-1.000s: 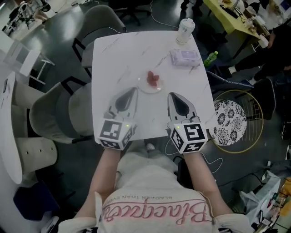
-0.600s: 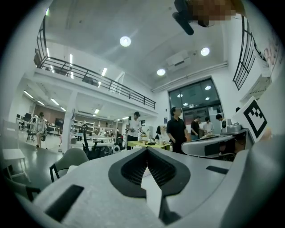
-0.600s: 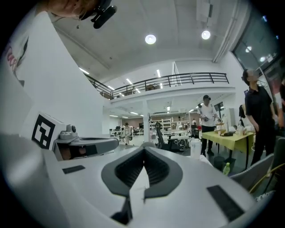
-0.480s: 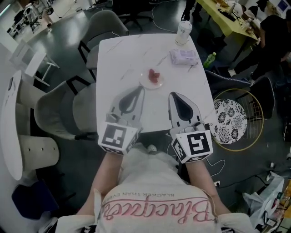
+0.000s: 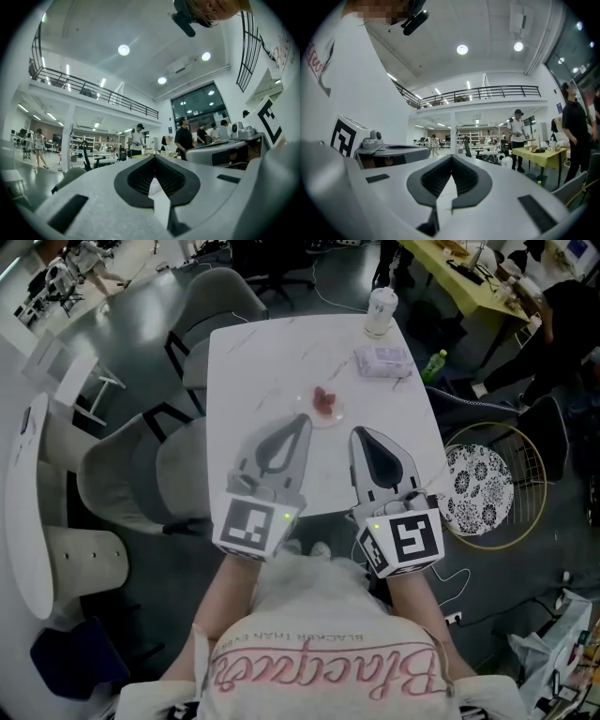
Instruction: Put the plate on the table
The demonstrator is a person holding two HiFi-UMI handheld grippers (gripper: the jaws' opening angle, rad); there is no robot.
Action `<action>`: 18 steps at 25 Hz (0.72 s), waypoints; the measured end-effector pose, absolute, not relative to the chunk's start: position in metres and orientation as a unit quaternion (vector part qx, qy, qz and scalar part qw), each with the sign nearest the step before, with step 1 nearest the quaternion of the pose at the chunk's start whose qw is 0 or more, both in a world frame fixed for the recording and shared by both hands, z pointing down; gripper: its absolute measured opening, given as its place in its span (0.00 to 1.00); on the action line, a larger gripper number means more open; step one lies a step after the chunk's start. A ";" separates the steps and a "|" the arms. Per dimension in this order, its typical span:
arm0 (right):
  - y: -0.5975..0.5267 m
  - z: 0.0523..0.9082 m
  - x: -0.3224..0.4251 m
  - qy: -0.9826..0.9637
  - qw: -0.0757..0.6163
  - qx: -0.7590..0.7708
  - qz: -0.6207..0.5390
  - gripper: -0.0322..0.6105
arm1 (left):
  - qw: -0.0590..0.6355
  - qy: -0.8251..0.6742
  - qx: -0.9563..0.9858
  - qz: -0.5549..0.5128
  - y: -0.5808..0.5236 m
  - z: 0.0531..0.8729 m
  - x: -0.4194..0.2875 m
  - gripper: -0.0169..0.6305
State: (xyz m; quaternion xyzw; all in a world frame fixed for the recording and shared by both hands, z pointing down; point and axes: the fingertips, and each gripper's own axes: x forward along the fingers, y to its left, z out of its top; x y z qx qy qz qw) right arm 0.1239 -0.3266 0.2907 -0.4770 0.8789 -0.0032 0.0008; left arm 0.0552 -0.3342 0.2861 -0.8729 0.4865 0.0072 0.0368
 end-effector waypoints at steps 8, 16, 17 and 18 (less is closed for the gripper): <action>-0.328 0.289 0.117 0.874 -0.011 -0.486 0.003 0.05 | 0.045 0.480 -0.876 0.015 -0.336 0.282 0.050 0.03; -0.324 0.293 0.114 0.871 -0.015 -0.491 0.008 0.05 | 0.042 0.478 -0.877 0.021 -0.332 0.283 0.049 0.03; -0.324 0.293 0.114 0.871 -0.015 -0.490 0.009 0.05 | 0.041 0.477 -0.878 0.022 -0.332 0.283 0.049 0.03; -0.323 0.293 0.113 0.871 -0.015 -0.490 0.010 0.05 | 0.038 0.477 -0.878 0.023 -0.331 0.282 0.049 0.03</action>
